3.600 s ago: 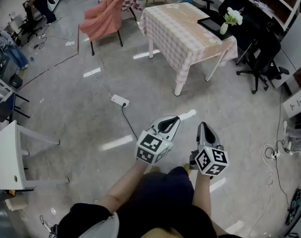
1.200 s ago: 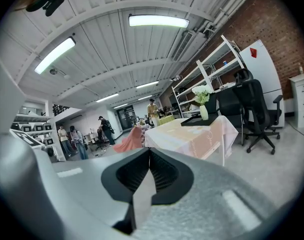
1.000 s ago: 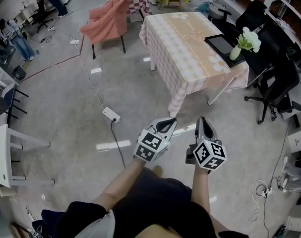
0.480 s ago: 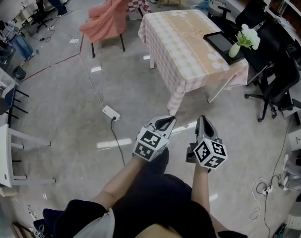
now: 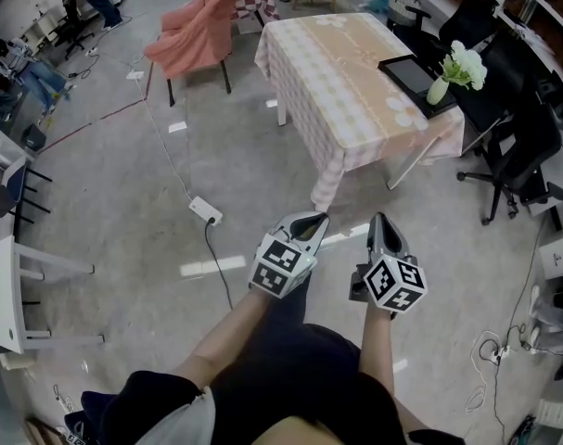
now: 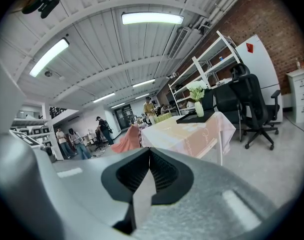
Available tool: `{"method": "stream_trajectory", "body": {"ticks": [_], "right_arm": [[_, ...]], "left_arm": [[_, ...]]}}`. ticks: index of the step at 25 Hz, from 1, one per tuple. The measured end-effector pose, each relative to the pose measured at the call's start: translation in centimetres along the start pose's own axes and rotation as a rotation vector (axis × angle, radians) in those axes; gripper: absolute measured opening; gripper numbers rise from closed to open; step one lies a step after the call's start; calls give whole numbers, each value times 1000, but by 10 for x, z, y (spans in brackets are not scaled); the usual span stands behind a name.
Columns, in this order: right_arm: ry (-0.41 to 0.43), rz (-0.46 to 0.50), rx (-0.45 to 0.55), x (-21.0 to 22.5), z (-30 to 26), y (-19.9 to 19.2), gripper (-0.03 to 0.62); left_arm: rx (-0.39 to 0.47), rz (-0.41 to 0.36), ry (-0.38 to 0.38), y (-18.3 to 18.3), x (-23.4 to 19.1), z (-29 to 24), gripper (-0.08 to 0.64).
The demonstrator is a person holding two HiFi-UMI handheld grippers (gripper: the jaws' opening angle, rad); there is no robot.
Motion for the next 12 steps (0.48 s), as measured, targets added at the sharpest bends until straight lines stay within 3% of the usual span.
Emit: {"method": "stream_trajectory", "body": {"ticks": [12], "right_arm": [[3, 9, -19, 25, -54, 28, 3]], "left_arm": [[7, 7, -2, 31, -33, -50, 11]]}}
Point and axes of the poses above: the fingertips, and each gripper's own axes: z backward along the fingers, x to its right, y out of its top, the point moved 2 cm from there along z, backward along the fingers, and after that the axes turned 7 degrees about -x, right-handed, at the moved point
